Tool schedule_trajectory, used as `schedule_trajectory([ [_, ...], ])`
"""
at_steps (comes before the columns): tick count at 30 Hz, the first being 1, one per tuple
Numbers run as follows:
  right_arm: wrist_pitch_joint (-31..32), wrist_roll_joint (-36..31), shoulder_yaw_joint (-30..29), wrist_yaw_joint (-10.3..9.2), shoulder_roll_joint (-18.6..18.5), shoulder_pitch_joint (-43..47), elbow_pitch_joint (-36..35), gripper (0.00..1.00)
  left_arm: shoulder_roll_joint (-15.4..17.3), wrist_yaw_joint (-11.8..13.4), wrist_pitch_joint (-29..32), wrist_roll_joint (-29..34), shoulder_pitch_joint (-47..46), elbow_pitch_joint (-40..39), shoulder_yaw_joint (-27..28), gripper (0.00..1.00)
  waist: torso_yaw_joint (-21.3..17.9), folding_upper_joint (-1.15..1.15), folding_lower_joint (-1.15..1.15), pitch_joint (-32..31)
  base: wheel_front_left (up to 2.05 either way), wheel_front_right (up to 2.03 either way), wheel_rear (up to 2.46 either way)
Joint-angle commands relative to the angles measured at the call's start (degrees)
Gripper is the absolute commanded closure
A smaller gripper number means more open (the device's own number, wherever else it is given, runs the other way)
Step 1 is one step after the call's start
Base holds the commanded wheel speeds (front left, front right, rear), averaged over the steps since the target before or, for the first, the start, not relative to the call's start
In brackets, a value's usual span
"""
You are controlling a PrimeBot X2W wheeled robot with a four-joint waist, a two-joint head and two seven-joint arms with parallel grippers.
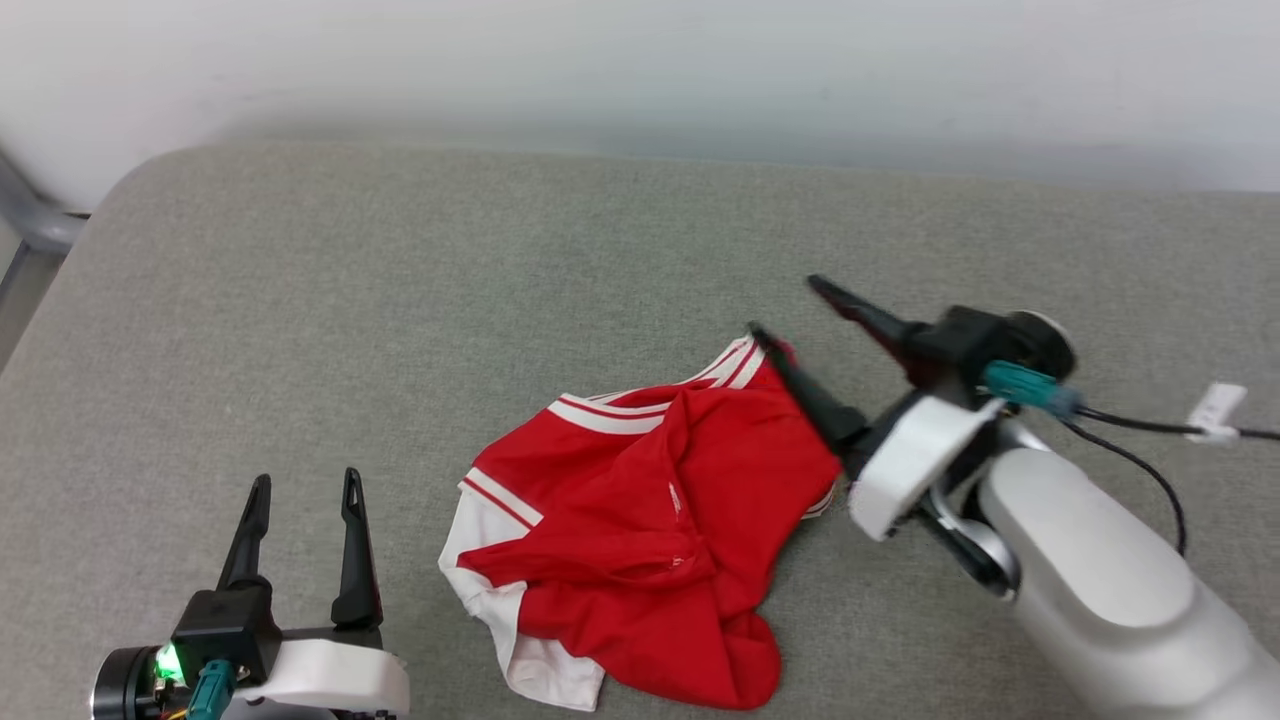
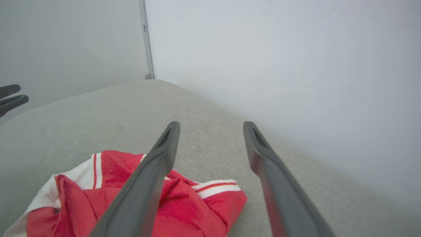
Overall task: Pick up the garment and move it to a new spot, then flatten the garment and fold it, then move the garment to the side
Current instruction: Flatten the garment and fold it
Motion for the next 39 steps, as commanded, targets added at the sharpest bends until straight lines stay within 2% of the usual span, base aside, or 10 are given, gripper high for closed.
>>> schedule_trajectory([
  [1, -0.52, -1.29, -2.50, -0.04, -0.28, 1.99, -0.93, 0.00, 0.13, -0.23, -0.15, 0.20, 0.67, -0.22, 0.19, 0.00, -0.77, 0.00, 0.00, -0.78, 0.00, 0.00, 0.00],
  [6, -0.88, -9.74, -17.98, -0.04, 0.93, 12.52, -8.33, 0.00, 0.63, -0.92, -0.15, 0.59, 1.39, -0.62, 0.43, 0.00, -1.79, 0.00, 0.00, -1.71, 0.00, 0.00, 0.00],
  [10, -0.93, -16.68, -28.88, -0.04, 3.73, 21.47, -15.51, 0.00, 1.73, -2.43, -0.15, 0.57, 0.37, -0.87, 0.23, 0.00, -2.32, 0.00, 0.00, -2.05, 0.00, 0.00, 0.00],
  [14, -0.63, -20.74, -35.72, -0.04, 6.65, 28.61, -20.71, 0.00, 3.72, -4.99, -0.15, 0.13, -2.15, -0.45, -0.74, 0.00, -2.66, 0.00, 0.00, -2.32, 0.00, 0.00, 0.00],
  [18, 0.62, -23.50, -38.81, -0.04, 8.34, 32.97, -24.31, 0.00, 8.26, -7.47, 1.12, -1.35, -6.81, 2.37, -3.12, 0.00, -3.20, 0.00, 0.00, -2.40, 0.00, 0.00, 0.00],
  [22, 1.76, -24.65, -40.30, -0.05, 9.17, 34.69, -26.67, 0.00, 13.64, -8.27, 9.64, -4.77, -11.81, 3.28, -7.99, 0.00, -3.95, 0.00, 0.00, -2.30, 0.00, 0.00, 0.00],
  [25, 2.32, -25.32, -40.64, -0.05, 9.32, 35.04, -27.70, 0.00, 19.32, -8.34, 18.40, -11.59, -15.84, 2.59, -14.27, 0.00, -4.56, 0.00, 0.00, -1.92, 0.00, 0.00, 0.00],
  [31, 2.97, -26.15, -41.50, -0.04, 9.45, 34.38, -28.85, 0.00, 29.33, -8.35, 38.18, -26.72, -22.35, 0.13, -22.50, 0.00, -5.54, 0.00, 0.00, -0.44, 0.00, 0.00, 0.00],
  [35, 3.32, -26.50, -41.97, -0.04, 9.43, 33.54, -29.07, 0.00, 34.43, -8.36, 49.31, -33.43, -24.78, -1.55, -27.10, 0.00, -6.31, 0.00, 0.00, 0.89, 0.00, 0.00, 0.00],
  [39, 3.26, -26.70, -42.10, -0.04, 9.56, 32.62, -29.01, 0.00, 38.13, -8.36, 55.27, -37.11, -26.29, -2.57, -31.67, 0.00, -7.22, 0.00, 0.00, 2.46, 0.00, 0.00, 0.00],
])
